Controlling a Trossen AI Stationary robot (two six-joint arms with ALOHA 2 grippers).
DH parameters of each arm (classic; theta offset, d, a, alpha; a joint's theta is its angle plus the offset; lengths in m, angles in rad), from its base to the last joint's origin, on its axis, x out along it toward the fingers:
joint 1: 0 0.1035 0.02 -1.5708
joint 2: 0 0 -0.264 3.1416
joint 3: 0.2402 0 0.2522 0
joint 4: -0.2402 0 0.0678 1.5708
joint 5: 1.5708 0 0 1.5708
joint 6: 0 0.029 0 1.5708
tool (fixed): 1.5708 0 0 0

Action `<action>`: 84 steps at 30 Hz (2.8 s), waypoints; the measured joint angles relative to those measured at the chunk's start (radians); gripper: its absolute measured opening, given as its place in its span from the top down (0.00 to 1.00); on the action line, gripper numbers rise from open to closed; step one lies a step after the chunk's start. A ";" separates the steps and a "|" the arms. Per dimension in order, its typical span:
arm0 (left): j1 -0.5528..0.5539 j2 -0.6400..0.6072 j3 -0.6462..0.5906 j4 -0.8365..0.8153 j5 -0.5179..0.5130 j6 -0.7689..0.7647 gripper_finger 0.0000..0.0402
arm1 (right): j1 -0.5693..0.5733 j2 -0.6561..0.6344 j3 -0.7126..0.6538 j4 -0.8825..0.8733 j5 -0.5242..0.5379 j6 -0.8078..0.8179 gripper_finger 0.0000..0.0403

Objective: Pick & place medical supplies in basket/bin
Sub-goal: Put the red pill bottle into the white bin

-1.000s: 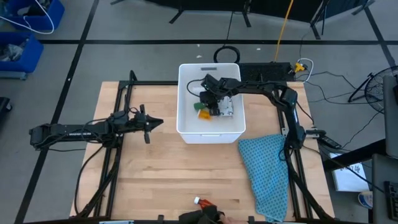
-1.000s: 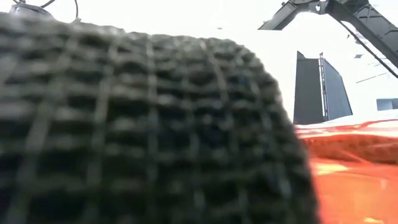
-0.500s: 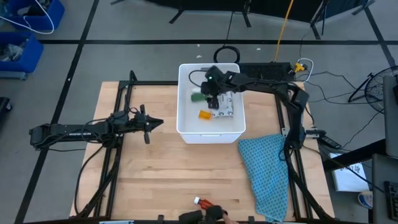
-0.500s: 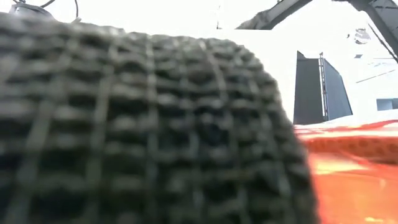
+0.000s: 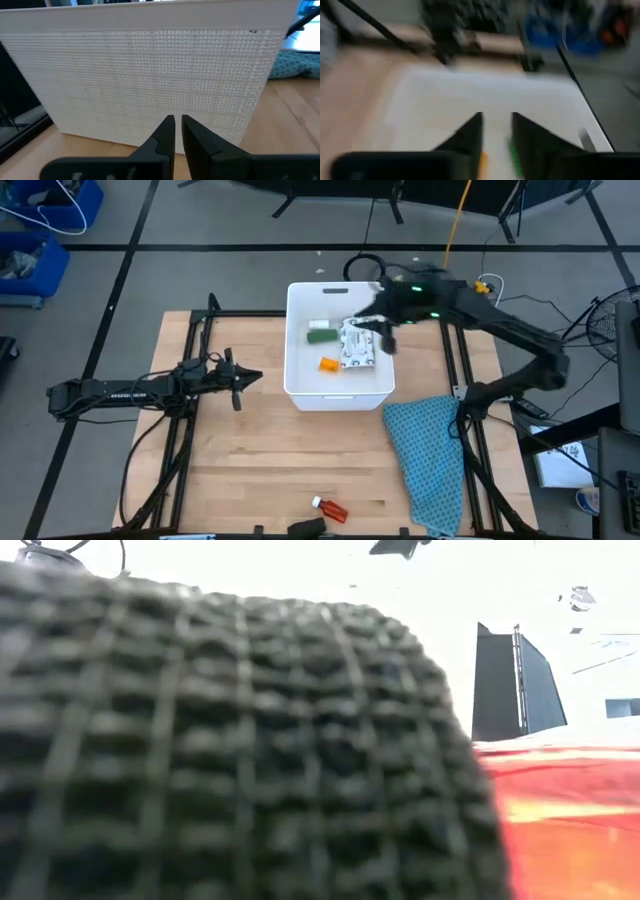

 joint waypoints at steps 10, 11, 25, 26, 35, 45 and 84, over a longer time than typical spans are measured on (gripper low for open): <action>0.000 0.000 0.000 -0.035 -0.124 -0.081 0.91 | 0.360 -0.292 -0.279 0.227 -0.066 0.154 0.99; 0.000 0.000 0.000 -0.035 -0.127 -0.092 0.91 | 0.410 -0.312 -0.329 0.261 -0.045 0.160 1.00; 0.000 0.000 0.000 0.043 -0.085 -0.101 0.91 | 0.490 -0.826 -0.943 0.596 0.117 0.134 1.00; 0.000 0.000 0.000 0.050 -0.084 -0.084 0.91 | 0.463 -0.858 -0.946 0.583 0.091 0.147 1.00; 0.000 0.000 0.000 0.079 -0.137 -0.046 0.91 | 0.367 -0.981 -1.137 0.711 0.021 0.190 1.00; 0.000 0.000 0.000 0.069 -0.121 -0.071 0.91 | 0.364 -0.982 -1.516 1.266 0.084 0.241 1.00; -0.789 1.368 1.331 -0.603 -0.191 -0.240 0.79 | 0.339 -0.980 -1.522 1.251 0.187 0.318 1.00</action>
